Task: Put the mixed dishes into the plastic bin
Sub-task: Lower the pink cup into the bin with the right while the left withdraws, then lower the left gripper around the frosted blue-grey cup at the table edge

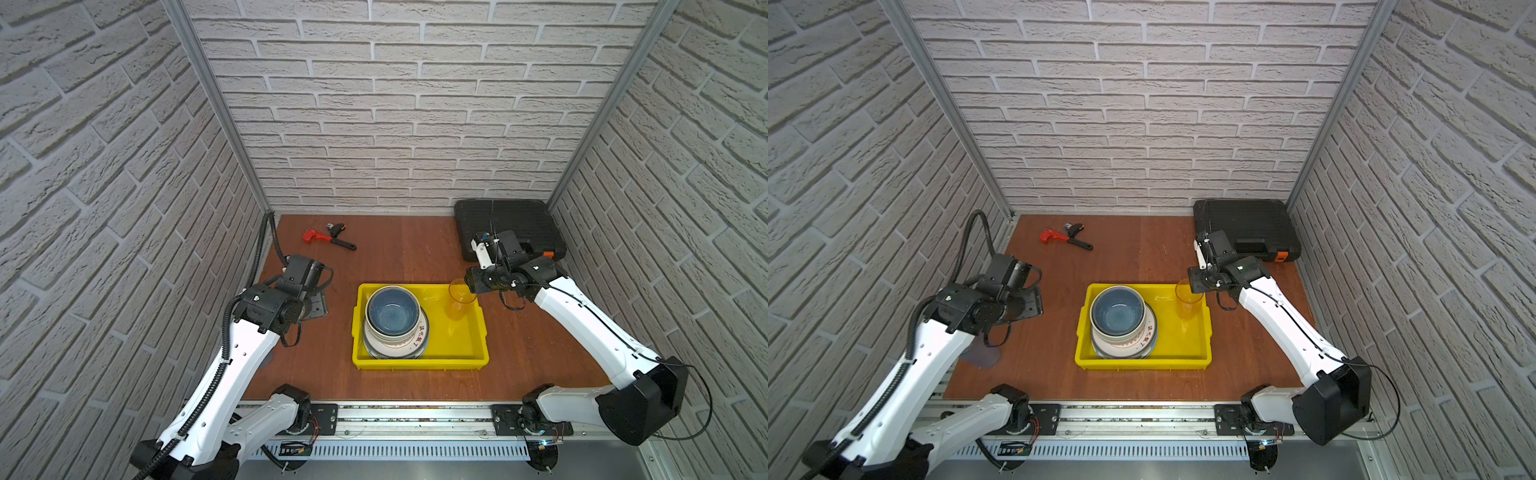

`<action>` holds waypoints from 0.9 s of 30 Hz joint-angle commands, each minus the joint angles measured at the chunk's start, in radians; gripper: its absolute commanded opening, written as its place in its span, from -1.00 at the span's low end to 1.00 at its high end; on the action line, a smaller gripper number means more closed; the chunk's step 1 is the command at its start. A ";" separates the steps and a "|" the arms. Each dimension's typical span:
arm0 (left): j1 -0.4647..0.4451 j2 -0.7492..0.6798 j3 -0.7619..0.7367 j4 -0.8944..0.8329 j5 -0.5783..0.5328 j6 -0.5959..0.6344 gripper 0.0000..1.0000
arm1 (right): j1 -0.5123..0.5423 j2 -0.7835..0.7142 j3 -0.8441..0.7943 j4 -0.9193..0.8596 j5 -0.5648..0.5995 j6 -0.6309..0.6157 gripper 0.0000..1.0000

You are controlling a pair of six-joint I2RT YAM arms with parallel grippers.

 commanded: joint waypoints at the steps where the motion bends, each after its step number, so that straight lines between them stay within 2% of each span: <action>1: 0.099 -0.012 -0.010 -0.075 -0.082 0.030 0.39 | -0.004 -0.006 0.020 0.008 -0.058 -0.022 0.18; 8: 0.350 0.011 -0.032 -0.055 -0.039 0.119 0.36 | -0.004 -0.025 0.012 0.031 -0.120 -0.037 0.07; 12: 0.539 0.045 -0.037 0.023 0.128 0.180 0.31 | -0.004 -0.023 0.019 0.031 -0.155 -0.058 0.02; 16: 0.632 0.101 -0.070 0.041 0.152 0.198 0.26 | -0.004 -0.023 0.028 0.009 -0.159 -0.081 0.02; 27: 0.768 0.173 -0.109 0.124 0.261 0.214 0.08 | -0.004 -0.075 0.003 0.009 -0.164 -0.077 0.05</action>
